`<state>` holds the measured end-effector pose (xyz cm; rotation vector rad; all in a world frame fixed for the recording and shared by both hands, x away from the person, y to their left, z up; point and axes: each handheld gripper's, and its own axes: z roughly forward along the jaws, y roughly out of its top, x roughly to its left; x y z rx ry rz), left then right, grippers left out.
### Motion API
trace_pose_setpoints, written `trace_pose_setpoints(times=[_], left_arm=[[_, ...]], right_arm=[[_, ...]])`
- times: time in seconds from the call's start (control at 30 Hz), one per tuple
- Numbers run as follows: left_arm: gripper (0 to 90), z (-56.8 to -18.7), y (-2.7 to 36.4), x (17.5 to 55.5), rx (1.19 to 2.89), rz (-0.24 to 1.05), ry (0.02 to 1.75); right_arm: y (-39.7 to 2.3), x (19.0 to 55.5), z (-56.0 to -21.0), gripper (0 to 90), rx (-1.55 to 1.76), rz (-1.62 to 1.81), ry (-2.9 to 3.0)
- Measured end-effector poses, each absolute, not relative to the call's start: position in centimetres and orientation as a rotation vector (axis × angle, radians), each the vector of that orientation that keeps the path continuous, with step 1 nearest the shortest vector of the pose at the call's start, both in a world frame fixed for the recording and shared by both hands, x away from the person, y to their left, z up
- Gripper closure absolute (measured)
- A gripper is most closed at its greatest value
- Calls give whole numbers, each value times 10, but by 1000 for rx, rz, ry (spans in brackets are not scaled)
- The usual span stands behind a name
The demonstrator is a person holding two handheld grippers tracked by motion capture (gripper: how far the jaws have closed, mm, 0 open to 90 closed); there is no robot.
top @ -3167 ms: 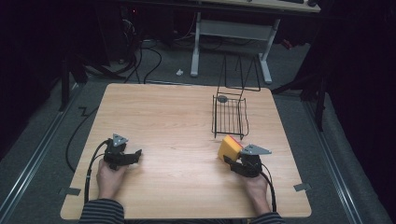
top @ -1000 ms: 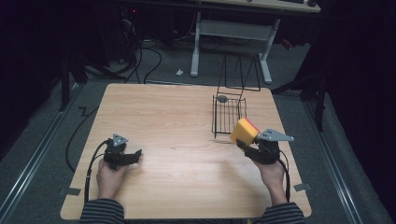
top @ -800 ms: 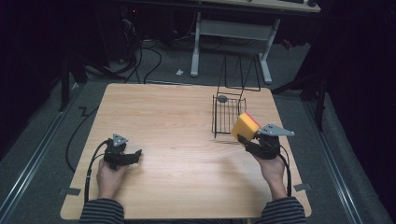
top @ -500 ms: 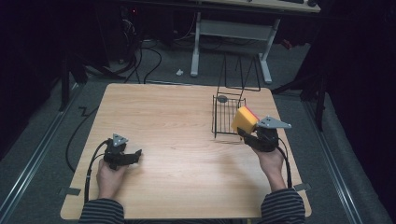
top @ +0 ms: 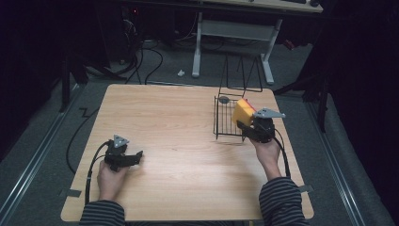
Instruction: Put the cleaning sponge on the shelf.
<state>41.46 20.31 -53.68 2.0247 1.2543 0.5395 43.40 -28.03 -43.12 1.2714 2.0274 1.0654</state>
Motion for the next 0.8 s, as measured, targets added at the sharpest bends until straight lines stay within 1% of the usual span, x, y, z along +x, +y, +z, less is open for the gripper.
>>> trace_pose_setpoints(times=[0.37, 0.8], left_arm=[[220, -537, 203, 415, 2025, 539, 1254], [220, -537, 203, 415, 2025, 538, 1253]], right_arm=[[-262, 476, -449, 595, 1334, 1015, 2013], [-260, 494, -466, 593, 1395, 975, 2011]])
